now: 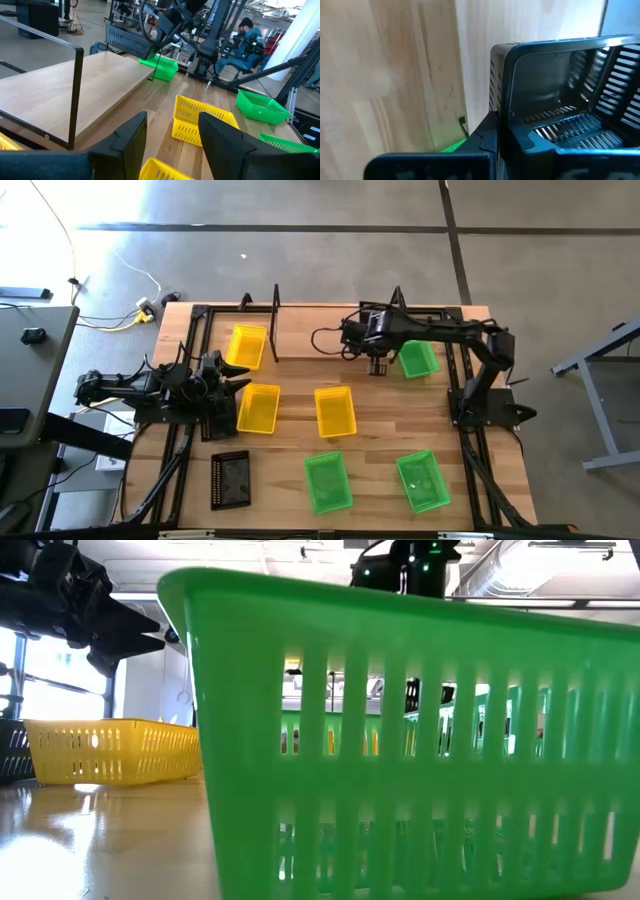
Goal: Stack baskets on shelf by color
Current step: Put the top right black bin on the shelf, then put the bottom left yellow bin on the shelf
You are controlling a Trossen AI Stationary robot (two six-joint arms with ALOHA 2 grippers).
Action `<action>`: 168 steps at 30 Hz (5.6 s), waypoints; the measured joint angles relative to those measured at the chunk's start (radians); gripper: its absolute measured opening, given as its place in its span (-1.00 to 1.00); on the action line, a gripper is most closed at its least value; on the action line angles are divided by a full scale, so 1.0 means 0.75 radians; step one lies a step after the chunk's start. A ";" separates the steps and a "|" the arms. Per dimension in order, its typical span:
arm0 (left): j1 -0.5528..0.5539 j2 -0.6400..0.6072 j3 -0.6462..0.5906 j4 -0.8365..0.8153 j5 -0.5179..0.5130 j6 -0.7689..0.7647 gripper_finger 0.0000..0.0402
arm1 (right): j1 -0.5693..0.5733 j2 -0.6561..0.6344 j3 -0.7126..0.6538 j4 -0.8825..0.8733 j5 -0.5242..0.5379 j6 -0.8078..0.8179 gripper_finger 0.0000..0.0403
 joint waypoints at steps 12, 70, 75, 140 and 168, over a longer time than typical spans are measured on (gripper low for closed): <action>0.000 0.000 -0.001 0.000 0.000 0.000 -0.15 | -0.065 0.043 -0.001 0.018 -0.090 -0.025 -1.00; 0.000 0.000 0.000 0.000 0.000 0.000 -0.15 | -0.178 0.041 0.097 -0.029 -0.332 0.010 -0.61; 0.000 0.000 -0.001 0.000 0.000 0.000 -0.15 | -0.177 0.041 0.165 -0.115 -0.361 0.080 -0.61; -0.001 0.496 0.494 -0.084 0.429 -0.070 -0.15 | 0.329 0.037 0.742 -0.185 -0.359 0.909 -0.61; -0.358 1.306 0.644 -0.383 0.460 -0.070 -0.15 | 0.362 0.037 0.741 -0.192 -0.363 0.909 -0.61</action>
